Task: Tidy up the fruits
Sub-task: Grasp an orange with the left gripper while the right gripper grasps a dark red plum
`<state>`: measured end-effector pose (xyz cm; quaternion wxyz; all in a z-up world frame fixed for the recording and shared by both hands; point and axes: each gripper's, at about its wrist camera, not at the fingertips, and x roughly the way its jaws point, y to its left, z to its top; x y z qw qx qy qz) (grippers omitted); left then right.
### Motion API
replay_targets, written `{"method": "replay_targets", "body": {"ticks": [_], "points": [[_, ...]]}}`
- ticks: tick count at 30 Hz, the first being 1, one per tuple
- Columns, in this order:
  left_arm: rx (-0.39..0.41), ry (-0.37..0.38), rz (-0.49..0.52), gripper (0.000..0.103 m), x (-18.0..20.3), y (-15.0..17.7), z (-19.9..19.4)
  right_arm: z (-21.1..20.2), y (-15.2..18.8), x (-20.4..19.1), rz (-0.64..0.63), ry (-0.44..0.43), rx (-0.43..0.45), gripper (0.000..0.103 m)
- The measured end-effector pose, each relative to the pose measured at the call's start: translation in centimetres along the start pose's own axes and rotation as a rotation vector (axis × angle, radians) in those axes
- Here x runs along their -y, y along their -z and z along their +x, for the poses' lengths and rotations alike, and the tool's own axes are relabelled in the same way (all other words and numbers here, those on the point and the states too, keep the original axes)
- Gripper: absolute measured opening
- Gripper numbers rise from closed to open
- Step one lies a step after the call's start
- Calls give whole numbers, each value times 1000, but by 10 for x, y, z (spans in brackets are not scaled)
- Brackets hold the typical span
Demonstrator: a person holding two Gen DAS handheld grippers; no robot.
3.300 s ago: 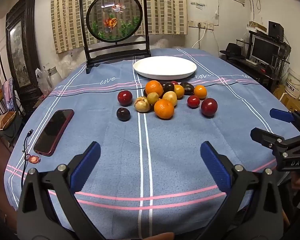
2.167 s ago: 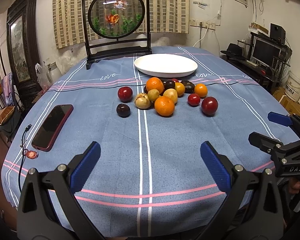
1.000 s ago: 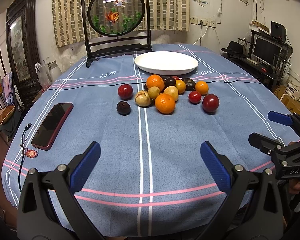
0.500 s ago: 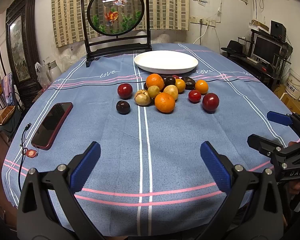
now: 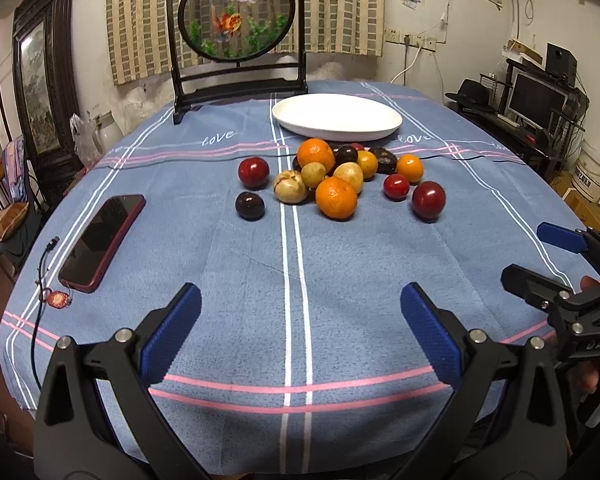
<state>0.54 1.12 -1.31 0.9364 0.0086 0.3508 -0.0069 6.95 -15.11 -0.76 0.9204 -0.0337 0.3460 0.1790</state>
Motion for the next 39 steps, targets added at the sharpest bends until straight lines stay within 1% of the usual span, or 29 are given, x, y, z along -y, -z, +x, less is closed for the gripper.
{"method": "replay_targets", "body": {"ticks": [5,7,10,12,14,16,19,20,21,24,26,29,30,31,32,36,39], "points": [[-31,18,-11,101,-9,-5,20,19,-6,-1,-20,7,-28,102],[-46,31,-15,101,-16,-10,30,27,-16,2,-23,2,-37,102],[-61,54,-28,101,-26,-19,44,43,-31,7,-25,-5,-74,102],[-68,72,-30,101,-30,-25,52,58,-44,10,-39,-16,-98,93],[-73,94,-24,101,-33,-30,60,71,-52,12,-46,-19,-131,80],[-81,120,-13,100,-35,-35,69,86,-60,14,-63,-13,-165,79],[-85,166,0,96,-35,-40,76,100,-66,19,-77,-1,-202,77],[-86,190,5,93,-35,-43,78,103,-67,21,-75,-6,-209,70],[-89,202,9,89,-34,-45,81,107,-69,24,-72,-19,-220,67],[-113,236,13,83,-31,-51,95,121,-70,28,-70,-43,-246,61],[-134,252,12,79,-28,-55,104,128,-69,30,-62,-68,-265,42],[-161,297,15,71,-19,-61,115,126,-68,33,-61,-92,-249,41],[-166,305,15,66,-17,-62,116,125,-68,36,-41,-123,-246,41],[-173,316,17,65,-13,-65,120,124,-69,39,-19,-153,-241,41],[-178,321,18,63,-11,-66,122,125,-70,42,-4,-166,-241,41],[-198,310,25,62,1,-74,133,126,-69,53,63,-212,-250,41],[-217,308,20,62,7,-81,142,126,-68,58,88,-229,-248,41]]}}
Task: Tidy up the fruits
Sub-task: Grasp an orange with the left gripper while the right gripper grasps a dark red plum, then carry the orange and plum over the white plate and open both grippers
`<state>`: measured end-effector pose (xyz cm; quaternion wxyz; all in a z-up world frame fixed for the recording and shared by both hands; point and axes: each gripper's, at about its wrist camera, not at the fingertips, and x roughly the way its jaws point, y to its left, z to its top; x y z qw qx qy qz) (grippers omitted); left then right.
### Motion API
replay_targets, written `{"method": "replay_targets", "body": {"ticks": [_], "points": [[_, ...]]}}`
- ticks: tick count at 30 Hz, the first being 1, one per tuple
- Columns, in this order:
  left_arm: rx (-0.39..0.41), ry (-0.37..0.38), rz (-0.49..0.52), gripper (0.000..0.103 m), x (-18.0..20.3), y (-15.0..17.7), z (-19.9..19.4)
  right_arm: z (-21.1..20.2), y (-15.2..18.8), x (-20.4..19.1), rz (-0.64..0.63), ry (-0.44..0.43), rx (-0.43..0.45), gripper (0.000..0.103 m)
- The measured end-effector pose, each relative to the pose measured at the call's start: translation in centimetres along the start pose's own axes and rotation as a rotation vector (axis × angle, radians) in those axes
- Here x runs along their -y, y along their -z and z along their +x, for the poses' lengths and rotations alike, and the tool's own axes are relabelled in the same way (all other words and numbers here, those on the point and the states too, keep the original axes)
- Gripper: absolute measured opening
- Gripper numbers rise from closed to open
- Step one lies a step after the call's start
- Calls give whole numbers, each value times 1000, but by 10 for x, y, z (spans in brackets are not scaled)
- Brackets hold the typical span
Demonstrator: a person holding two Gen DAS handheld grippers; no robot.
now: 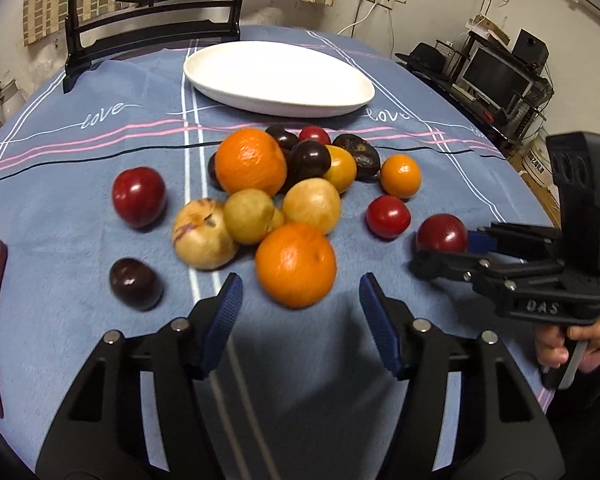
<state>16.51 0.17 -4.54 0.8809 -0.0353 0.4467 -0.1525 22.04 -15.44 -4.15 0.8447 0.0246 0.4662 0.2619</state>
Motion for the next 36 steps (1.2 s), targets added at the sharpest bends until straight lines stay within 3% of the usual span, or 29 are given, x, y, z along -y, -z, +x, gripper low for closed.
{"method": "replay_targets", "body": {"ticks": [1,6,14,18,22,26,29,33,36], "points": [[-7,-6,-1,62,2,-3,4,0,0,0,1,-1,1,41],[-38,-11,-31,44,-2,-11,16,-2,1,1,5,-3,1,41],[-35,61,-28,42,-5,-11,5,-3,-4,-2,-37,-7,-11,41],[-1,119,14,42,-3,-22,-15,-20,-30,-3,-79,-13,37,41],[48,154,43,42,-6,-56,-27,-26,-76,3,-89,-5,144,41],[81,144,60,42,-17,-113,-10,-1,-125,25,-42,18,193,41],[58,132,58,42,-27,-149,17,27,-154,37,-31,68,190,41],[-13,60,45,42,-38,-190,68,56,-175,52,-20,109,140,41],[-62,45,32,42,-44,-199,93,73,-182,58,-22,125,100,41]]}}
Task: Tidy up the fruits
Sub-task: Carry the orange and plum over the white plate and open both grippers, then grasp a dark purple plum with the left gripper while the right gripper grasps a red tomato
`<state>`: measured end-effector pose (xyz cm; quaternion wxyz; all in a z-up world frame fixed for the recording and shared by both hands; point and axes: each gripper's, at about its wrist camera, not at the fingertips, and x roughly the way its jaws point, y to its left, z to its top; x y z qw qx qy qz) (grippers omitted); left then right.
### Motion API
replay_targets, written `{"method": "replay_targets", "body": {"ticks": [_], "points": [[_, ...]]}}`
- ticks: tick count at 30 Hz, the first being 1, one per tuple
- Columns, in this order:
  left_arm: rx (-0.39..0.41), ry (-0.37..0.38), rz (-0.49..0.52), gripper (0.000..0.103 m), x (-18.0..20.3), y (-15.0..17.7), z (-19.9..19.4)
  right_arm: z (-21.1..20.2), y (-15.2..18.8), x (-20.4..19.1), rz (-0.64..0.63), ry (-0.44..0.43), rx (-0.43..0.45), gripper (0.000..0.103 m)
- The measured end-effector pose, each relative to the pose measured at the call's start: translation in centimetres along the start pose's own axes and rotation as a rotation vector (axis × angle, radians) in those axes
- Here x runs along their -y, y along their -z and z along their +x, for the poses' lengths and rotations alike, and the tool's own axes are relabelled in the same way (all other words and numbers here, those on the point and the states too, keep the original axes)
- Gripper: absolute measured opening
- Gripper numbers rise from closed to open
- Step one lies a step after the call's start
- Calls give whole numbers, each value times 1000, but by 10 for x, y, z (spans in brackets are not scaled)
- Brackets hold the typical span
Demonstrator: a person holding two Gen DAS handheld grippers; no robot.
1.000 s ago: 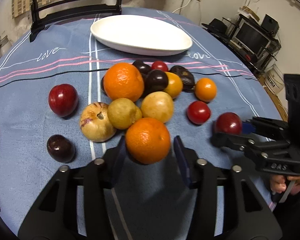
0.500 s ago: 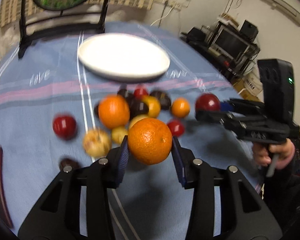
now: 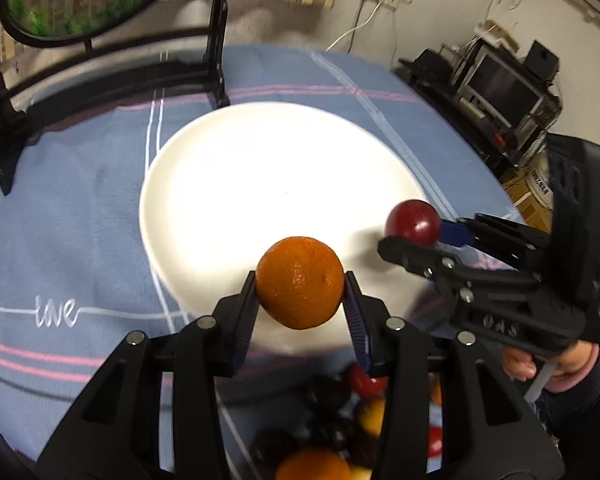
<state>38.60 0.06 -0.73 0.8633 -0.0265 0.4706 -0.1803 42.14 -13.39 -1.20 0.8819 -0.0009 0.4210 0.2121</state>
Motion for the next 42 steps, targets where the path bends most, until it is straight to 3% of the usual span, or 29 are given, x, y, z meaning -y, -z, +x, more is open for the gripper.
{"method": "replay_targets", "body": {"ticks": [4,6,7,12,15,18,22,27,31,37,42], "points": [[-53,-21,-7,43,-3,-10,22,10,-4,1,-6,-2,-29,45],[-62,-36,-12,49,-3,-7,25,9,-3,1,-6,12,-41,63],[-43,-43,-8,53,-2,-8,20,5,-2,1,-3,21,-37,70],[78,-73,3,79,-4,4,-35,-39,13,-18,-53,-5,38,70],[172,-139,-1,86,-10,26,-78,-68,38,-35,-104,-80,75,70],[211,-163,-14,86,-17,62,-108,-84,66,-54,-186,-171,67,70],[217,-194,-4,86,-19,114,-123,-96,101,-80,-337,-186,66,70],[215,-211,48,86,-12,174,-129,-91,124,-83,-375,-213,15,69],[179,-172,47,83,-13,192,-121,-79,129,-79,-359,-209,-38,53],[106,-145,30,65,-22,200,-105,-75,135,-82,-374,-197,-59,53],[86,-114,24,52,-27,202,-100,-67,136,-84,-383,-182,-87,46]]}}
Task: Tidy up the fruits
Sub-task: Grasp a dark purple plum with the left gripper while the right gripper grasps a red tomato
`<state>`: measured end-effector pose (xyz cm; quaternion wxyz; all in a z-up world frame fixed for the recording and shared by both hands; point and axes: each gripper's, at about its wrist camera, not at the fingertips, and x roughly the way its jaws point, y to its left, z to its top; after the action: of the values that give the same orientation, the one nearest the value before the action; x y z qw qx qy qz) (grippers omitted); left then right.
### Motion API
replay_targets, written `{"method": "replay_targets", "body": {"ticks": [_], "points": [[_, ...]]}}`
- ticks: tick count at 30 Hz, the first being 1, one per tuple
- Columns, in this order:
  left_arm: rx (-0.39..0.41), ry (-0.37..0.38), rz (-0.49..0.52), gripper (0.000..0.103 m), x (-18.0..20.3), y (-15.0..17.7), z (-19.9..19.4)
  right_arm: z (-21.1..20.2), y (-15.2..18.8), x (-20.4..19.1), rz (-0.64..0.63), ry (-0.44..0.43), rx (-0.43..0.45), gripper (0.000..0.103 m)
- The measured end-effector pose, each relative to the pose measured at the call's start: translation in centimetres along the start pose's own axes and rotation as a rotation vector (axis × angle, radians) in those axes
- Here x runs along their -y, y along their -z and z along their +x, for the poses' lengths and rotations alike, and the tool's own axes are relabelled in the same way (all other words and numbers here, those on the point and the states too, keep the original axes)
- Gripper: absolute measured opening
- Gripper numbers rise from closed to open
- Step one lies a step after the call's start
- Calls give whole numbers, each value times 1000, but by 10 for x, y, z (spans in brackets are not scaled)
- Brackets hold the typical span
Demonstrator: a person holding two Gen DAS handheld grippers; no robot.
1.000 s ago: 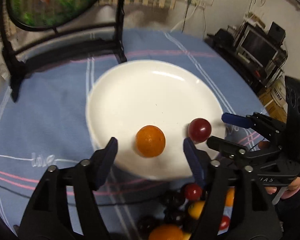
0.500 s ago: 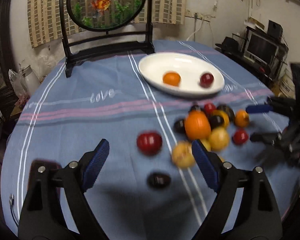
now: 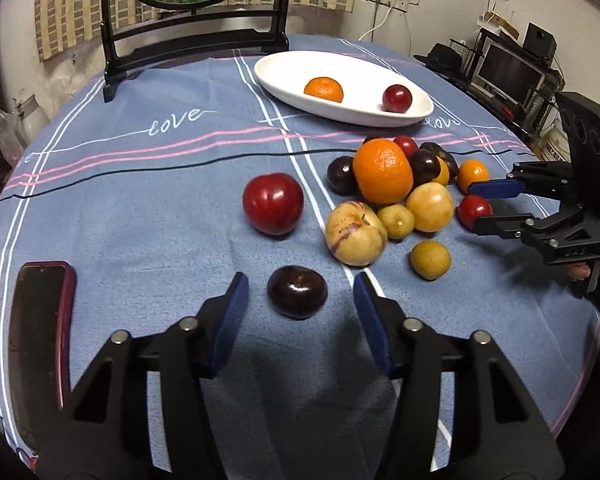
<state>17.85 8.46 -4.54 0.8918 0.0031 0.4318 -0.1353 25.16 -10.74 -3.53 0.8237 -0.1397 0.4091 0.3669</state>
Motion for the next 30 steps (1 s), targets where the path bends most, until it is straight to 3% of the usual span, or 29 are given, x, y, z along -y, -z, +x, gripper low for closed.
{"method": "replay_targets", "body": {"ticks": [14,20,30], "points": [[-50,30,-14,45,-2,0,10,9,4,6,11,24,-42,38],[-50,26,-28,33,-4,1,10,7,5,5,5,26,-40,33],[-26,41,-13,33,2,-5,2,-7,-3,13,46,-12,9,32]]}}
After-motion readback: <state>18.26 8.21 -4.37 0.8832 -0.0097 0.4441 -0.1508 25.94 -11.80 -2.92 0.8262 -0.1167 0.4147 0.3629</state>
